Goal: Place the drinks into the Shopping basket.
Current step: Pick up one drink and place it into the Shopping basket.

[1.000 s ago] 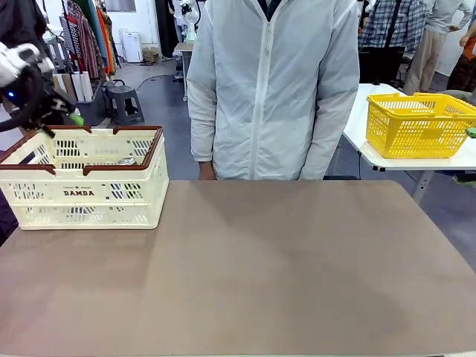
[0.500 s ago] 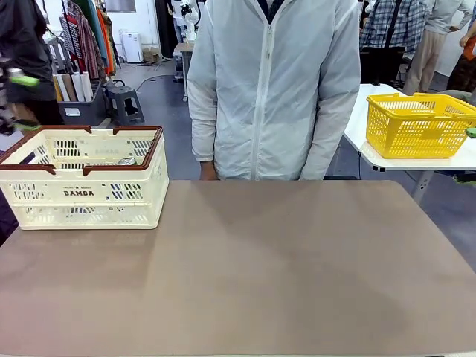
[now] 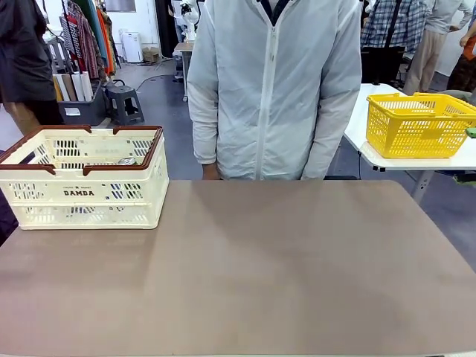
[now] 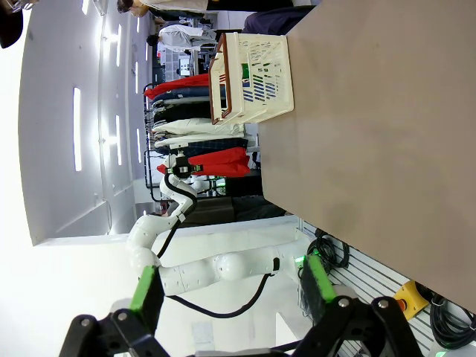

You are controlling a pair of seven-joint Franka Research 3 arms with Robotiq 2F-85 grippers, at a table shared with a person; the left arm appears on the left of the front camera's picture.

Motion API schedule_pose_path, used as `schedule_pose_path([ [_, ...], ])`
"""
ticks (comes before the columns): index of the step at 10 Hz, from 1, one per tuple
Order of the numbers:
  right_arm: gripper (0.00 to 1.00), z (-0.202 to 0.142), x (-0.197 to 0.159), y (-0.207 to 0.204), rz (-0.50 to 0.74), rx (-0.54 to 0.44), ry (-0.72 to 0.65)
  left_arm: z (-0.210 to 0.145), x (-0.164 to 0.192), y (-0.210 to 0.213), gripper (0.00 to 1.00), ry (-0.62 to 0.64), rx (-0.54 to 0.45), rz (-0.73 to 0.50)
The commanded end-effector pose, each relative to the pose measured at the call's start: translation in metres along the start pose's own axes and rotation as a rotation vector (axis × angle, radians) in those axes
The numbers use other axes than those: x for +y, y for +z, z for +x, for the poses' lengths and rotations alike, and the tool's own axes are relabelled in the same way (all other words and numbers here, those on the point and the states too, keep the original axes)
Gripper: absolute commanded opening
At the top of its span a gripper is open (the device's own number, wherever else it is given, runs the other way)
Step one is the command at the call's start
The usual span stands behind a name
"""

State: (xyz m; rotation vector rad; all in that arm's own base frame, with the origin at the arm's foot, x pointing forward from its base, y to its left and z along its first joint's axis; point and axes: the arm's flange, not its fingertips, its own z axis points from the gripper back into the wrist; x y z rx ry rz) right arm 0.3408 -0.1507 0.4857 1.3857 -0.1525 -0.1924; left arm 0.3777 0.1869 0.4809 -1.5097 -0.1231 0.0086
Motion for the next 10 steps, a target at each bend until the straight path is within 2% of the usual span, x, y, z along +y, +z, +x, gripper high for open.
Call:
schedule_pose_path([
  [1,1.00,-0.0010,0.0045,0.0011,-0.004,0.010,-0.014,0.0061,-0.0096,0.0041,1.00,0.009,0.023,-0.004],
  [10,1.00,-0.0010,0.0045,0.0011,-0.004,0.010,-0.014,0.0061,-0.0096,0.0041,1.00,0.009,0.023,-0.004],
])
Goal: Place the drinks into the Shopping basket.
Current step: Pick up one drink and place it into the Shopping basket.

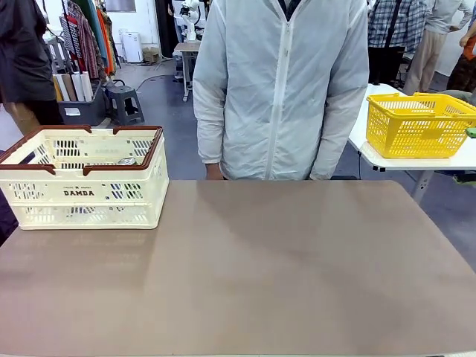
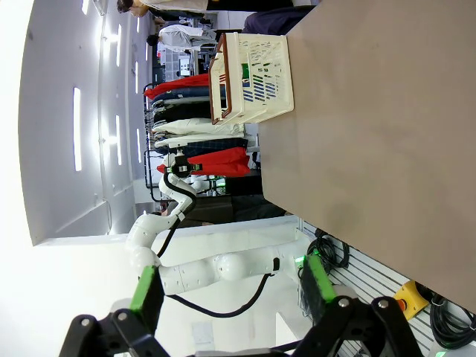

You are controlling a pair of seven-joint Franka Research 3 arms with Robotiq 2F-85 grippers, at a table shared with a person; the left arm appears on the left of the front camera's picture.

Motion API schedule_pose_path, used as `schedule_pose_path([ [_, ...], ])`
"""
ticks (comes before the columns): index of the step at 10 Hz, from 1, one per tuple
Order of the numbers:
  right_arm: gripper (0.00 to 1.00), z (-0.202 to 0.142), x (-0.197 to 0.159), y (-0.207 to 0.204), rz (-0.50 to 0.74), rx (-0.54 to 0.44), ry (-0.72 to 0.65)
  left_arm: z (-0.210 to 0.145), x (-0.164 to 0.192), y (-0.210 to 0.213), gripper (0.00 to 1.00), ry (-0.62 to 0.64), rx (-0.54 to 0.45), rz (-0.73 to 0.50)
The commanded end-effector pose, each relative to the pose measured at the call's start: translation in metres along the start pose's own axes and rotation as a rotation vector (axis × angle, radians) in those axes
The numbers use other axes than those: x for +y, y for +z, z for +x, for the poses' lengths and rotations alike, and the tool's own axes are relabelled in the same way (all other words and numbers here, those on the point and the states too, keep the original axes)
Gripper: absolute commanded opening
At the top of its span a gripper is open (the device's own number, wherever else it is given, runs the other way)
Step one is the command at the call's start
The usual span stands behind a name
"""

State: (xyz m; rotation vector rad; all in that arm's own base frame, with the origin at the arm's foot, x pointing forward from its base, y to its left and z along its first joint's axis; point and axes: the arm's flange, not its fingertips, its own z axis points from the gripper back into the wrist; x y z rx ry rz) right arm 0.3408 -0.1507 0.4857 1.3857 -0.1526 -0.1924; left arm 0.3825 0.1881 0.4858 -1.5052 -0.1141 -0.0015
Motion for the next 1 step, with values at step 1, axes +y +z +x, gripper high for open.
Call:
schedule_pose_path([
  [1,1.00,-0.0010,0.0045,0.0011,-0.004,0.010,-0.014,0.0009,-0.0051,0.0030,1.00,0.010,0.011,-0.009],
])
